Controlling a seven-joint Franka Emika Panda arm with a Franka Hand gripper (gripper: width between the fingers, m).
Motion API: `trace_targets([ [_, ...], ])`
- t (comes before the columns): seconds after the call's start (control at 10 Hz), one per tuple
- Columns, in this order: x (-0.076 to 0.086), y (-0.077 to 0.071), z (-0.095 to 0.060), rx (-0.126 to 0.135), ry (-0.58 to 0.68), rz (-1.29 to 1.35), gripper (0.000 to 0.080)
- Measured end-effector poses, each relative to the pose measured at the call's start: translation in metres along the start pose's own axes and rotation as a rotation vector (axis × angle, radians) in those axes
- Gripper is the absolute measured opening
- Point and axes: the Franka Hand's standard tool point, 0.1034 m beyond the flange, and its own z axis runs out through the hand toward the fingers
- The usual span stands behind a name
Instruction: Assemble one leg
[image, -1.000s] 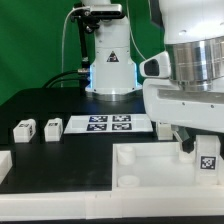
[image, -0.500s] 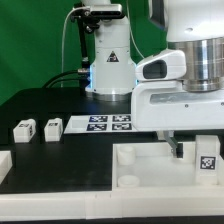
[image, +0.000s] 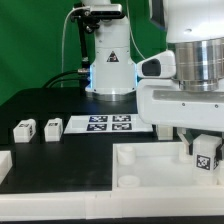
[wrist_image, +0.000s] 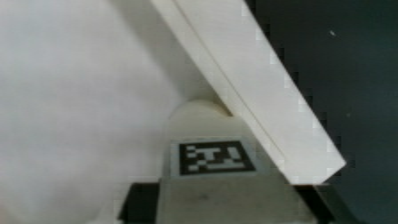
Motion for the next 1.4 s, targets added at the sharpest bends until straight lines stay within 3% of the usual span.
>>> trace_targets([
  [0.1,-0.0013,-0.0015,-0.0004,-0.018,-0.005,0.215,0.0294],
  [0.2,0.0007,-0.0024,0.0005,-0.017,0.001,0.414,0.0294],
  [0.4,0.0051,-0.0011,-0.0002,0.018,-0.051,0.803,0.0294],
  [0.9,0.0075,-0.0008,-0.0013,0.023,-0.069,1.213,0.0294],
  [1.2,0.0078,0.0011,-0.0005,0.021,-0.056,1.224,0.0294],
  [1.3,0.0076,0.0009,-0.0003,0.020,-0.056,1.223,0.0497],
  [1.4,0.0067,0.0007,0.0001,0.020,-0.056,1.222,0.0600],
])
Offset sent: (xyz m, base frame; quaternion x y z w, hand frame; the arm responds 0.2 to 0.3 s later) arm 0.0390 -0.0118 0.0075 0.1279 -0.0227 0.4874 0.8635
